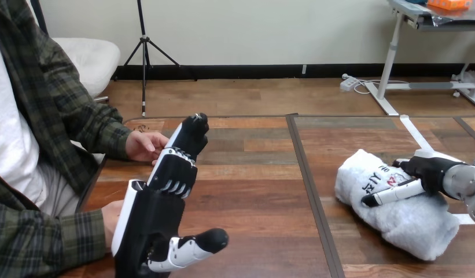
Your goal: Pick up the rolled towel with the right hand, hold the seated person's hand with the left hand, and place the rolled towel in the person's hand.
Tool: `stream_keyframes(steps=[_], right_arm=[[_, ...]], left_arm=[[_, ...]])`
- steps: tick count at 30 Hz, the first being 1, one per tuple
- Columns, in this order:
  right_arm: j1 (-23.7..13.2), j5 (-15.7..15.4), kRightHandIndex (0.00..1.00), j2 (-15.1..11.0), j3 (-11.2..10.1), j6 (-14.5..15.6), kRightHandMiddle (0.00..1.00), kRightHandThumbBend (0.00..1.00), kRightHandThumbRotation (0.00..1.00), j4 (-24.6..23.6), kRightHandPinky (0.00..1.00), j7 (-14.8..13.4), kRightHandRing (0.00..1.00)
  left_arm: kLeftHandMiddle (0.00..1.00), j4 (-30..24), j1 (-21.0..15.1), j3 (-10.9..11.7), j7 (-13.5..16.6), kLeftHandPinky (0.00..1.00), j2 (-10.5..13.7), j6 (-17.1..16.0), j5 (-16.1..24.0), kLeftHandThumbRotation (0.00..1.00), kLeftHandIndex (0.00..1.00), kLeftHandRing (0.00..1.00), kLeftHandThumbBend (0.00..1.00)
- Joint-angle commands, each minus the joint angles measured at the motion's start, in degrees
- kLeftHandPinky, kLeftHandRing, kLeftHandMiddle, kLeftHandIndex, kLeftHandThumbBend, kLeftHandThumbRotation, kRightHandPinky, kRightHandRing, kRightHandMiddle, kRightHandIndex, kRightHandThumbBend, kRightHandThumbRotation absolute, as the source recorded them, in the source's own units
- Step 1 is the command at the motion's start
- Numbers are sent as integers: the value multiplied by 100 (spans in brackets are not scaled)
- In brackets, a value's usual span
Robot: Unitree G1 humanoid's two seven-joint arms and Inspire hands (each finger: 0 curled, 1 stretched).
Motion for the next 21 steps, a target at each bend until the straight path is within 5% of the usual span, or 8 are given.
stream_keyframes(steps=[1,21], right_arm=[[10,-188,100,277,181,-67,93,100,58,462,82,-297,90],[207,-51,100,614,5,-17,95,100,58,758,82,-760,90]], left_arm=[[95,-333,-43,-51,39,96,69,-18,24,52,92,96,100],[95,-573,49,-186,-34,96,119,21,-138,48,92,97,100]])
